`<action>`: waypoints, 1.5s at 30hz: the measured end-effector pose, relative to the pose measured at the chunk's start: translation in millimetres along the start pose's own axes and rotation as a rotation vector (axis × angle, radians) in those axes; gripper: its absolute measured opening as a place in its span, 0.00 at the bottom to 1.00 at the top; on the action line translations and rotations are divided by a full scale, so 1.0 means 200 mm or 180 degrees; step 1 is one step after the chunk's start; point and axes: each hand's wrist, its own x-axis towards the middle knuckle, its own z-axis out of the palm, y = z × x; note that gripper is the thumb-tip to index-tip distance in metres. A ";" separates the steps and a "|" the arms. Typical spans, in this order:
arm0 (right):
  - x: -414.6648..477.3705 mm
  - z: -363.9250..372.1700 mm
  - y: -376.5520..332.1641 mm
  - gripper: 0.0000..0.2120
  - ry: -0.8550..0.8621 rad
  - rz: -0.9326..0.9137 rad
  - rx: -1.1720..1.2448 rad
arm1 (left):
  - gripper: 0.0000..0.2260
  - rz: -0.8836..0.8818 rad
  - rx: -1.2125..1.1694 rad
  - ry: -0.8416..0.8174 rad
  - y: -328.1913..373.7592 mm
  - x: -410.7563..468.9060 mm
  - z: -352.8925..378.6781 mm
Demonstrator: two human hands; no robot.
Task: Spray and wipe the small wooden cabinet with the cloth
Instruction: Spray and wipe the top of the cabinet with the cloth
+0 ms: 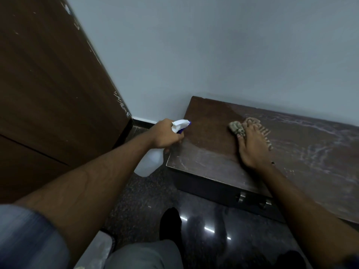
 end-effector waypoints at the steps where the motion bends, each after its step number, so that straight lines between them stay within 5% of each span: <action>1: 0.05 0.00 -0.02 0.29 0.0037 0.0105 -0.0042 | 0.05 -0.0015 -0.0016 -0.0032 -0.01 -0.04 0.01; 5: 0.17 0.04 -0.25 0.27 -0.0157 0.0199 0.0012 | 0.08 -0.0046 0.0027 -0.0002 -0.04 -0.17 0.02; 13: -0.28 0.09 -0.44 0.28 -0.0758 -0.1160 -0.0119 | 0.07 -0.0036 0.0220 -0.0113 -0.14 -0.33 0.05; 19: -0.18 0.05 -0.21 0.29 -0.0069 0.0331 -0.0238 | 0.07 0.0070 0.0051 -0.0001 -0.17 -0.43 0.02; 21: -0.10 0.07 -0.34 0.30 -0.0135 0.0393 -0.0207 | 0.06 0.0060 0.0013 0.0160 -0.18 -0.45 0.01; 27: -0.25 0.16 -0.63 0.30 -0.0756 -0.0916 -0.0166 | 0.02 0.0007 0.0263 -0.0103 -0.22 -0.49 -0.02; 31: -0.39 0.10 -0.46 0.29 -0.1079 -0.1591 -0.0159 | 0.10 0.0029 0.0156 -0.0222 -0.23 -0.53 -0.01; 35: -0.22 0.09 -0.31 0.29 -0.0507 -0.0591 -0.0272 | 0.12 0.0077 0.0082 -0.0277 -0.24 -0.54 0.02; 38: -0.07 0.13 -0.53 0.29 -0.0483 -0.0217 -0.0115 | 0.12 0.0070 0.0023 -0.0269 -0.23 -0.54 0.02; 45: -0.44 0.23 -0.78 0.28 -0.1033 -0.1747 -0.0097 | 0.04 0.0106 0.0187 -0.0096 -0.21 -0.51 0.00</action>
